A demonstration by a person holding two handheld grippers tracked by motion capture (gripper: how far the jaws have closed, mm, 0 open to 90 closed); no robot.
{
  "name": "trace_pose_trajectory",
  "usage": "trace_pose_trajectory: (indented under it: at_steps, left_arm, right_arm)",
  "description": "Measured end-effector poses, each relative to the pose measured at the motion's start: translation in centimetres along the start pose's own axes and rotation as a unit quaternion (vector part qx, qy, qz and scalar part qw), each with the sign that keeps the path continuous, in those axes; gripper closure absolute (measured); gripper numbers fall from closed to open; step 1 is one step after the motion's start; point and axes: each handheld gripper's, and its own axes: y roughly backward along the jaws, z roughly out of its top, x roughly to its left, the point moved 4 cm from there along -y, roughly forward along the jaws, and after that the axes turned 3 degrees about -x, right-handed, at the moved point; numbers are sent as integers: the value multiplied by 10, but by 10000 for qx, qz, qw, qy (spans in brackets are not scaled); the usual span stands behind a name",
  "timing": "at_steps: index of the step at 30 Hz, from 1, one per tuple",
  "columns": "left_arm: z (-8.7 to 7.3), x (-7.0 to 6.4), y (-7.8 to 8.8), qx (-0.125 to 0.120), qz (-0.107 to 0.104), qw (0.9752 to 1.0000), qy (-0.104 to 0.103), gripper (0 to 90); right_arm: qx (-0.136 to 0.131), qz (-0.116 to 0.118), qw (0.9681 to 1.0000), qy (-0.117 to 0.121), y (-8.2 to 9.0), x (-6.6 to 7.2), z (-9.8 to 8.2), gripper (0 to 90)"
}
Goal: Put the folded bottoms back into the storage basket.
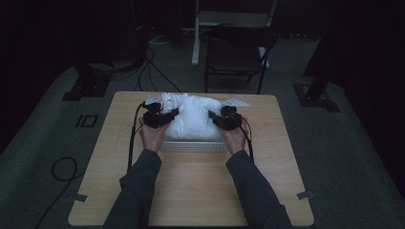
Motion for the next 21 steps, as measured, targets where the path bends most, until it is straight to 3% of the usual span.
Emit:
trace_pose_trajectory:
  at_steps: [21]
  left_arm:
    - [-6,2,-10,165,157,9997,-31,533]
  right_arm:
    - [181,-74,9998,15,-10,-3,-7,702]
